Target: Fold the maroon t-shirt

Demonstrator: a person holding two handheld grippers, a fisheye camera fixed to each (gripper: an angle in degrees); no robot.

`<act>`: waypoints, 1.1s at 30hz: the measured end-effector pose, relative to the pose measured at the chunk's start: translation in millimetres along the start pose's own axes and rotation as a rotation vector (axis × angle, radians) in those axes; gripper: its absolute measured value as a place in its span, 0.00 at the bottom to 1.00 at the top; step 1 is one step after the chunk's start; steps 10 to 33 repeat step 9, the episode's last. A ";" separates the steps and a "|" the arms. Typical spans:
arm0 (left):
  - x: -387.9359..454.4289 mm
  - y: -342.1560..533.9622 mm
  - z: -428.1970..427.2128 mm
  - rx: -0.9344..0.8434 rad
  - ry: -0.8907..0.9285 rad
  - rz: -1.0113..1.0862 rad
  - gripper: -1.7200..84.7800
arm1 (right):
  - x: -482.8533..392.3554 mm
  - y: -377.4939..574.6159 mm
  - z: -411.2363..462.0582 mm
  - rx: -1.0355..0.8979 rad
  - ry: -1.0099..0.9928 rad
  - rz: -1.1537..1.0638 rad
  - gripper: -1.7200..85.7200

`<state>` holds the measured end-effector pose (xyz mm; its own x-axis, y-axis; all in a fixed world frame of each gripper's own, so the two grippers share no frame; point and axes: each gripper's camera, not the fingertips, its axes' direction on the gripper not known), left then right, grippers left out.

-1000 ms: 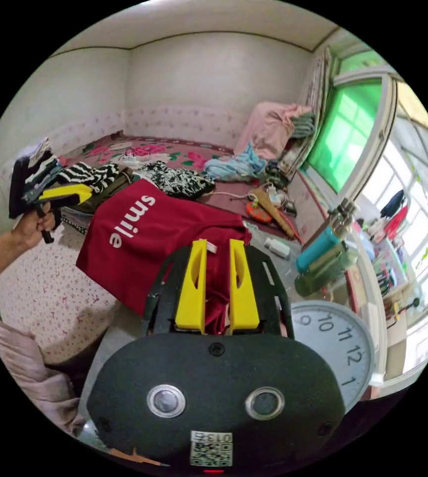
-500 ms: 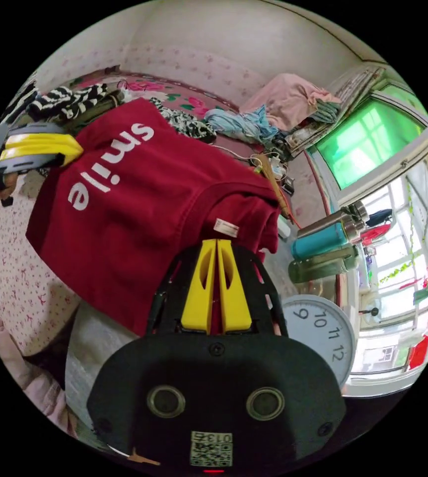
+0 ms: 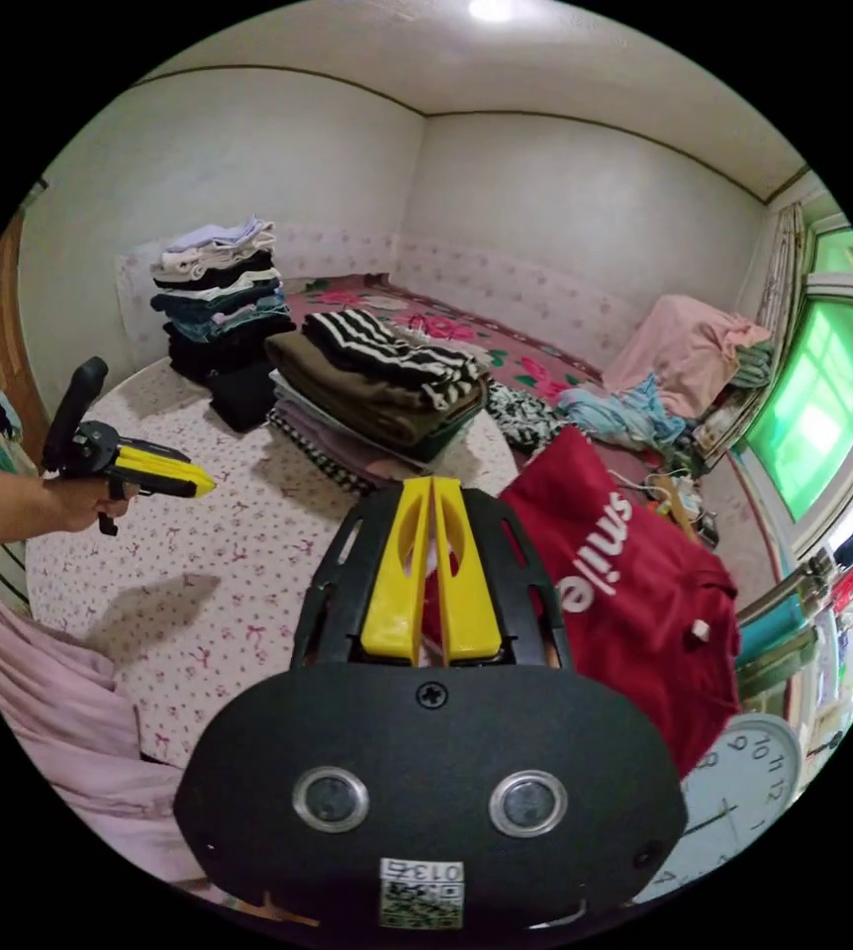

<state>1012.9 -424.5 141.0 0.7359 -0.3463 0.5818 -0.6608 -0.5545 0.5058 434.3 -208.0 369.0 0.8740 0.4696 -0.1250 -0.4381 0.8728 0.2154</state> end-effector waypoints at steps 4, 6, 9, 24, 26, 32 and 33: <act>-56.2 9.5 -23.9 0.039 -0.047 -0.052 0.02 | -38.9 -14.0 39.4 -0.018 -0.069 0.075 0.04; -79.4 3.0 -35.4 0.077 -0.066 -0.066 0.03 | -47.8 -27.1 54.7 -0.023 -0.081 0.094 0.06; -111.1 -21.2 -51.4 0.146 -0.112 -0.063 0.05 | -52.6 -53.6 75.9 -0.035 -0.069 0.139 0.09; -111.1 -21.2 -51.4 0.146 -0.112 -0.063 0.05 | -52.6 -53.6 75.9 -0.035 -0.069 0.139 0.09; -111.1 -21.2 -51.4 0.146 -0.112 -0.063 0.05 | -52.6 -53.6 75.9 -0.035 -0.069 0.139 0.09; -111.1 -21.2 -51.4 0.146 -0.112 -0.063 0.05 | -52.6 -53.6 75.9 -0.035 -0.069 0.139 0.09; -111.1 -21.2 -51.4 0.146 -0.112 -0.063 0.05 | -52.6 -53.6 75.9 -0.035 -0.069 0.139 0.09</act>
